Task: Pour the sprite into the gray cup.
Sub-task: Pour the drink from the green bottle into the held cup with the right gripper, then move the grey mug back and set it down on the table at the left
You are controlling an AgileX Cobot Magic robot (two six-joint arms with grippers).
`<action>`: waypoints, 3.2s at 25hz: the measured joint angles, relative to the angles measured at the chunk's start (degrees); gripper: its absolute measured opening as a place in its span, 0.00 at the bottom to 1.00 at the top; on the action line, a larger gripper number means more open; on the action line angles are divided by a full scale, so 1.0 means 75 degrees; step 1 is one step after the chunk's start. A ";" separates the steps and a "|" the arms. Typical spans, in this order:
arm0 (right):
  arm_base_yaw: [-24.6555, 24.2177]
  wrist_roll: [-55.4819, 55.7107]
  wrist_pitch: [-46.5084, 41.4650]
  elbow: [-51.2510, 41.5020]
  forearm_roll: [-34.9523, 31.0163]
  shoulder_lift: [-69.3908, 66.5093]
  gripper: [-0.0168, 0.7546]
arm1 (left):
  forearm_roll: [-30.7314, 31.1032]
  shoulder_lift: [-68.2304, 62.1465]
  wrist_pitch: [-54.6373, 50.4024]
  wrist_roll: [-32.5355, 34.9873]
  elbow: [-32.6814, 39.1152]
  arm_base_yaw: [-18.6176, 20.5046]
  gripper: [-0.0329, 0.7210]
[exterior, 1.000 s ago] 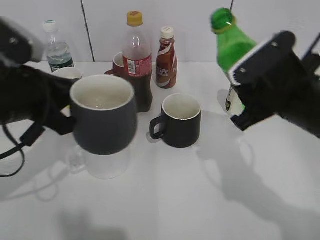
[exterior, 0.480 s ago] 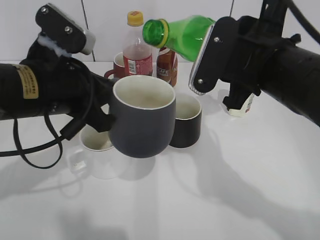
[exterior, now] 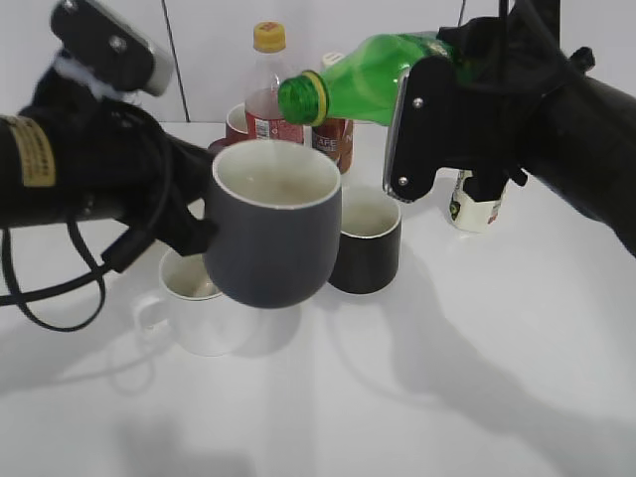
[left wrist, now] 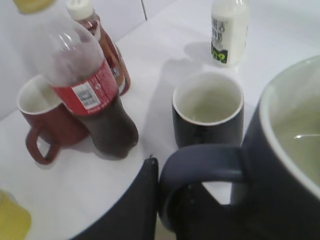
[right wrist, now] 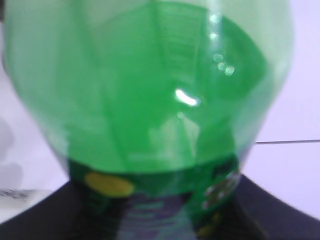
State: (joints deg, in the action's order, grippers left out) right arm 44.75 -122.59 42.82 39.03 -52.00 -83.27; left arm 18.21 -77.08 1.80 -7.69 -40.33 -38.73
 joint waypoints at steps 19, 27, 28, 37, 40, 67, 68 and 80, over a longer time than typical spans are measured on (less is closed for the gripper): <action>0.0000 -0.1146 0.1051 0.0000 0.1129 -0.0022 0.49 | -0.0083 0.0323 -0.0350 0.0000 0.0000 0.0000 0.11; 0.0000 -0.1153 0.1078 0.0000 0.1170 -0.0022 0.48 | -0.0083 0.0323 -0.0364 0.0000 0.0000 0.0000 0.11; 0.0000 -0.1153 0.1078 0.0000 0.1170 -0.0022 0.48 | -0.0083 0.0323 -0.0364 0.0000 0.0000 0.0000 0.11; 0.0000 -0.0006 0.0605 0.0007 0.0909 -0.0022 0.48 | -0.0083 0.0323 -0.0296 0.0000 0.0000 0.0000 0.11; 0.0000 0.0736 -0.0032 0.0007 0.0830 -0.0022 0.48 | -0.0025 0.0323 -0.0126 0.0000 0.0000 0.0000 0.11; -0.3821 1.5157 -0.1157 -0.2309 0.5136 0.1276 0.48 | -0.0363 -0.0464 0.3898 0.0031 0.1961 0.4872 0.11; -0.3830 1.5350 -0.0804 -0.2465 0.5261 0.1120 0.48 | -0.0397 -0.0761 0.4119 0.0031 0.1987 0.5052 0.11; -0.3869 1.6222 0.1415 -0.2940 0.5924 -0.0421 0.48 | -0.1048 -0.4411 0.7499 0.1325 0.2027 0.5351 0.11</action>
State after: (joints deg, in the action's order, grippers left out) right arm 15.73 -0.93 53.44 16.98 -7.58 -86.43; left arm 10.35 -110.16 58.04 2.25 -25.13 1.40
